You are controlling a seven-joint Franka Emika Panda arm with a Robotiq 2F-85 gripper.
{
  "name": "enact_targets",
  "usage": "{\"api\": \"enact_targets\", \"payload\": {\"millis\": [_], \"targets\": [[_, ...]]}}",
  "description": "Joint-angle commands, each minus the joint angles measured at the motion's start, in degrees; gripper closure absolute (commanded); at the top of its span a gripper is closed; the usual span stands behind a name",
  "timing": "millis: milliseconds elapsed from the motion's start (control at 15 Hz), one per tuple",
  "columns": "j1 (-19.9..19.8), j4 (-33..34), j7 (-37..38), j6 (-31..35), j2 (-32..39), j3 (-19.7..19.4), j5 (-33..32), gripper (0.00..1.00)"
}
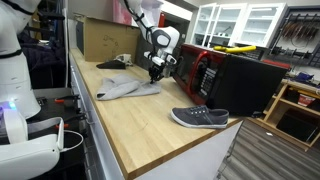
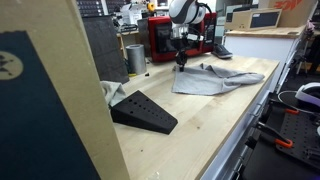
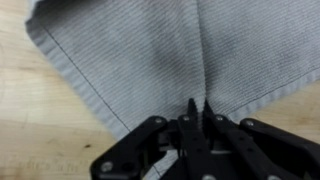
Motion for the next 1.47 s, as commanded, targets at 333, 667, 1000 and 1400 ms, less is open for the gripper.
{"api": "enact_targets", "payload": {"millis": [333,667,1000,1400], "targets": [[-0.67,7.71,0.03,1.37,1.84,2.31,1.92,0.68],[-2.80,1.87,0.01,1.25,-4.39,2.04,3.98,0.32],[-6.35,-5.65,-0.03,-4.62,-10.49,2.10,13.92,0.00],[-6.31,-14.06,2.13,-6.63,-15.40,-0.90,17.99,0.00]]}}
